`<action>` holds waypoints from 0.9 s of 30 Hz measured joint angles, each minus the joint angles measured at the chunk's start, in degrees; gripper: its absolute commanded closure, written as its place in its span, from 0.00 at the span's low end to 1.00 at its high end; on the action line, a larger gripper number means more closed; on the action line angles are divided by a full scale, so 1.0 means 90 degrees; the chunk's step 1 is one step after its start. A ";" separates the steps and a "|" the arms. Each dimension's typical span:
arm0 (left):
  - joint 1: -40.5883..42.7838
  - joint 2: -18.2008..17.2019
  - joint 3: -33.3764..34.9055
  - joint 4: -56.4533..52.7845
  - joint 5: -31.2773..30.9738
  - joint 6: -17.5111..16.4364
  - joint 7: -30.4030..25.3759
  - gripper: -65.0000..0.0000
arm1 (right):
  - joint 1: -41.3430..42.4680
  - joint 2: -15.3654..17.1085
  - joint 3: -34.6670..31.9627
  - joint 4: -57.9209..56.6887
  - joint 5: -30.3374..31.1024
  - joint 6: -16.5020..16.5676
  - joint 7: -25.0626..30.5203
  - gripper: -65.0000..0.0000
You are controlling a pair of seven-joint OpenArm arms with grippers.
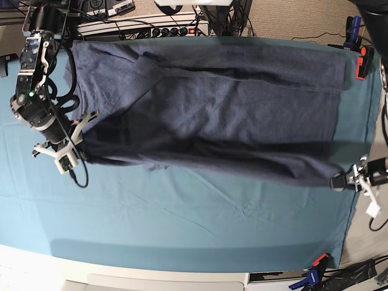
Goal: Fold the T-shirt properly
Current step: 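Drag the folded shirt toward the arms with both grippers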
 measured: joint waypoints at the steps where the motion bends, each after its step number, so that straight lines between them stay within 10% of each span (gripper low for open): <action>1: 0.0049 -0.0063 0.0000 0.0000 -0.0010 -0.0002 0.0080 1.00 | -0.0085 0.0000 0.0000 0.0083 0.0002 0.0000 0.0010 1.00; 27: 0.1588 -0.0539 0.0002 0.0080 -0.0078 -0.0022 0.0406 1.00 | -0.1464 -0.0002 -0.0002 0.0272 -0.0493 0.0012 -0.0036 1.00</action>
